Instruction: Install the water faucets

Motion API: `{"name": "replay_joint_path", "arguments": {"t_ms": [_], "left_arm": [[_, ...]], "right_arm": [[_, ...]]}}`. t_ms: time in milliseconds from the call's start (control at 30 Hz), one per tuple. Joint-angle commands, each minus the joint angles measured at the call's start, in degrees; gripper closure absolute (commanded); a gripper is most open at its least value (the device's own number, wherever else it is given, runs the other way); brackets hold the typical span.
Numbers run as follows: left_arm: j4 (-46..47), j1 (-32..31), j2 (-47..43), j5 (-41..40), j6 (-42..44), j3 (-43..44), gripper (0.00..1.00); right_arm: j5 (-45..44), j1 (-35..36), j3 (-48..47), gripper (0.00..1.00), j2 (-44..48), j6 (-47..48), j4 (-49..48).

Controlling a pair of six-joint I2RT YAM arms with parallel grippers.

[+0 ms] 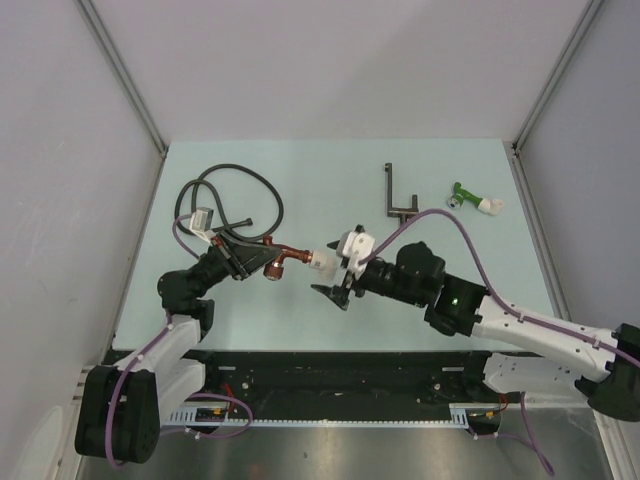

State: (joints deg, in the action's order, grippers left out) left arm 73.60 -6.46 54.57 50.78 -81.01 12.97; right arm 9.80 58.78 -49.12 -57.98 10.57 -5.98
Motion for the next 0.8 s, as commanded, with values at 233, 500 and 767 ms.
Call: {"name": "replay_joint_path", "arguments": {"t_ms": [233,500,767], "left_arm": [[25.4,0.3,-0.2,-0.8,-1.0,1.1,1.0],[25.4,0.3,-0.3,-0.7,-1.3,1.2,1.0],[25.4,0.2,-0.4,-0.6,-1.3,1.2,1.0]], "right_arm": [[-41.3,17.9,1.5,0.09,-11.0,35.9,-9.9],[-50.3,20.0,3.9,0.11,-17.9,44.6,-23.1],[-47.7,20.8,4.0,0.55,-17.1,42.6,-23.5]]}}
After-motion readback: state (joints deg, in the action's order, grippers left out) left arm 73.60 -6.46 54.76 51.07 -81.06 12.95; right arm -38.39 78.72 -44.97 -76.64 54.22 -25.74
